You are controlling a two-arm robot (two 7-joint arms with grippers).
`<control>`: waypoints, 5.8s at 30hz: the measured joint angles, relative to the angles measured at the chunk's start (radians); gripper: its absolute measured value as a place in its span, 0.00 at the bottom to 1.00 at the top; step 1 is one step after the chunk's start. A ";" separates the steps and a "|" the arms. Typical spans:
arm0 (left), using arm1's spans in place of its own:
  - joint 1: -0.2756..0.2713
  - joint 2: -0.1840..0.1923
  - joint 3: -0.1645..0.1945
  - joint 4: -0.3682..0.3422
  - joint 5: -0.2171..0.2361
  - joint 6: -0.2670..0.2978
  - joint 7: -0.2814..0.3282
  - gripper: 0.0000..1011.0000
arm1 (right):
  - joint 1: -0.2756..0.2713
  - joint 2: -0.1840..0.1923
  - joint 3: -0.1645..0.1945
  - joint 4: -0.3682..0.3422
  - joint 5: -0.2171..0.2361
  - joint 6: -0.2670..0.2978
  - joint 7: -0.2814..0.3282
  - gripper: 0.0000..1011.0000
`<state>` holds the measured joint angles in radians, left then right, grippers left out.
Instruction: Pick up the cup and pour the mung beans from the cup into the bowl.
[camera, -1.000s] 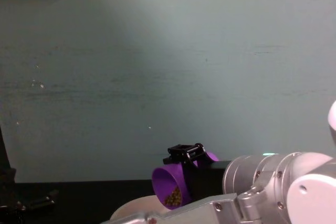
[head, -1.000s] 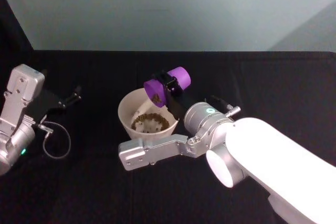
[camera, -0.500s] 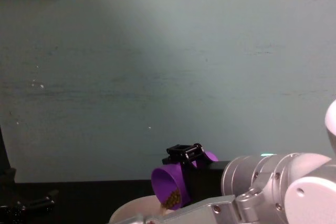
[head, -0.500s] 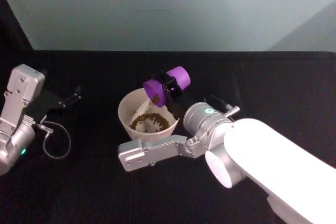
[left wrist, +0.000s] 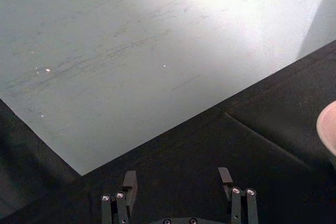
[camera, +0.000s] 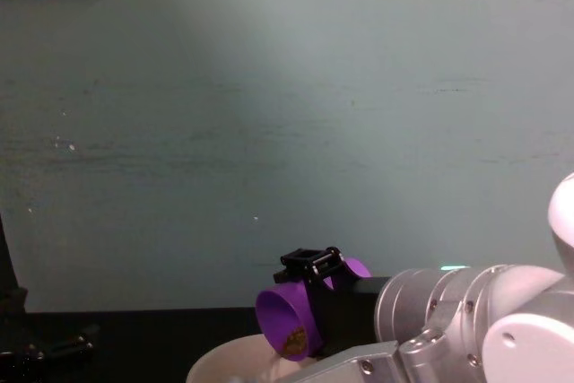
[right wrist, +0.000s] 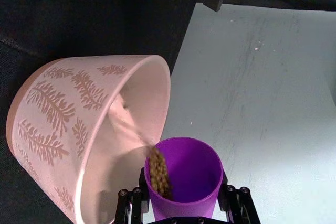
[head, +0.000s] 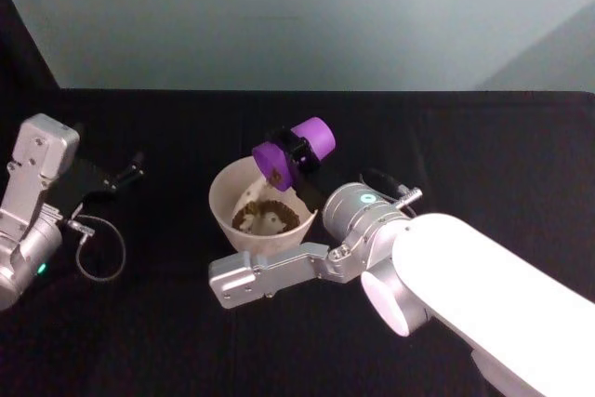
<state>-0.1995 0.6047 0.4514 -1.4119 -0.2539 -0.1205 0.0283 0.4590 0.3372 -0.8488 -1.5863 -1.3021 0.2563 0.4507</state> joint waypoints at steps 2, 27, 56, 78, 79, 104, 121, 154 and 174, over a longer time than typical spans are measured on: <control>0.000 0.000 0.000 0.000 0.000 0.000 0.000 0.99 | 0.000 0.000 0.000 0.000 -0.001 0.000 0.000 0.72; 0.000 0.000 0.000 0.000 0.000 0.000 0.000 0.99 | 0.002 -0.001 -0.012 -0.001 -0.031 0.006 0.005 0.72; 0.000 0.000 0.000 0.000 0.000 0.000 0.000 0.99 | 0.048 -0.012 -0.185 0.006 -0.486 0.103 0.117 0.72; 0.000 0.000 0.000 0.000 0.000 0.000 0.000 0.99 | -0.126 -0.022 0.174 -0.103 0.119 0.016 -0.156 0.72; 0.000 0.000 0.000 0.000 0.000 0.000 0.000 0.99 | -0.135 -0.024 0.195 -0.105 0.158 0.005 -0.167 0.72; 0.000 0.000 0.000 0.000 0.000 0.000 0.000 0.99 | -0.221 -0.154 0.655 0.129 1.222 -0.227 -0.029 0.72; 0.000 0.000 0.000 0.000 0.000 0.000 0.000 0.99 | -0.143 -0.103 0.643 0.363 1.409 -0.353 0.177 0.72; 0.000 0.000 0.000 0.000 0.000 0.000 0.000 0.99 | -0.090 -0.059 0.588 0.515 1.556 -0.431 0.284 0.99; 0.000 0.000 0.000 0.000 0.000 0.000 0.000 0.99 | -0.172 -0.029 0.612 0.307 1.618 -0.510 0.209 0.99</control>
<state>-0.1995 0.6046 0.4514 -1.4120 -0.2538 -0.1205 0.0283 0.2870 0.3082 -0.2366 -1.2792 0.3161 -0.2538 0.6600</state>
